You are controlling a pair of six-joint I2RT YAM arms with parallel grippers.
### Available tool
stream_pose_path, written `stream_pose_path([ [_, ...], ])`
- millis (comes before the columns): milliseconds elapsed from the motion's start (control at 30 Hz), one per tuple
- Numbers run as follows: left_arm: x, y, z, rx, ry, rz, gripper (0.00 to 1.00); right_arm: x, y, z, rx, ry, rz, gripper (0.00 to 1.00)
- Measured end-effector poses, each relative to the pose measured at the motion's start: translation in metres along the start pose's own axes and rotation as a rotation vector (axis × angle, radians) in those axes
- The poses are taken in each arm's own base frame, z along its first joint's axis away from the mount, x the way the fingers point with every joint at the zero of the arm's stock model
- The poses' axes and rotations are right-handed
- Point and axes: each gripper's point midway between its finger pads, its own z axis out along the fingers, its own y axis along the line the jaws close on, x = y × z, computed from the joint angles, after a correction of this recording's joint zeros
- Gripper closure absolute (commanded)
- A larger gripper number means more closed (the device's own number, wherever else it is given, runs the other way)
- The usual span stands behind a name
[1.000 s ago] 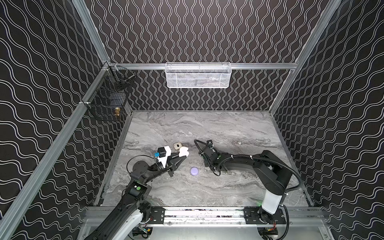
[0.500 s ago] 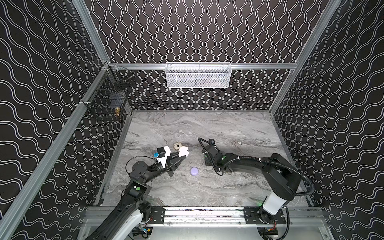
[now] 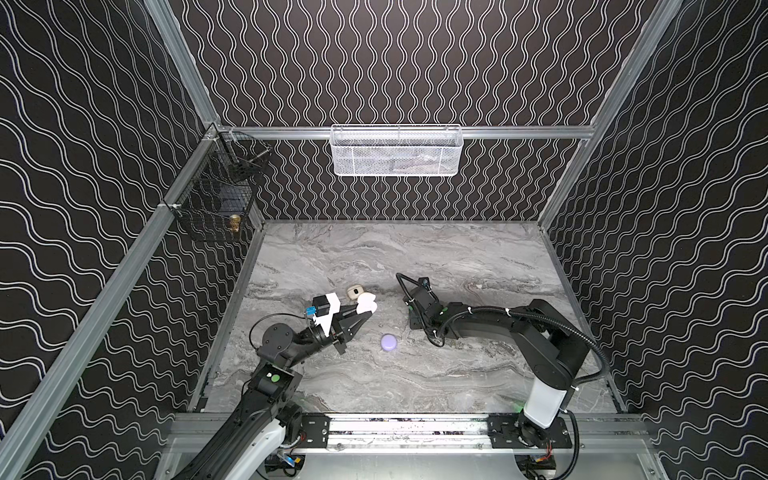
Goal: Insert the wireless bluetooth earbuds into the charging case
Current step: 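Lower the right gripper and align it over one white earbud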
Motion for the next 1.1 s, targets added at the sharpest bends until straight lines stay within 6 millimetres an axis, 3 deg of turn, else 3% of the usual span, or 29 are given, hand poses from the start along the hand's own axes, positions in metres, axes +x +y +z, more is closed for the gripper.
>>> stream_pose_path([
  [267,-0.0040,-0.0021,-0.0018,0.002,-0.013,0.010,1.00,0.0061,0.0000,0.0067,0.006,0.019,-0.007,0.66],
  [500,-0.0039,-0.0020,-0.0018,0.002,-0.013,0.009,1.00,-0.0013,0.0053,0.0082,0.000,0.008,-0.002,0.67],
  [700,-0.0034,-0.0021,-0.0018,0.002,-0.012,0.009,1.00,-0.0007,0.0048,0.0086,0.002,0.011,-0.002,0.73],
  [1100,-0.0024,-0.0016,-0.0014,0.002,-0.008,0.006,1.00,0.0002,0.0040,0.0083,0.005,0.014,-0.004,0.66],
])
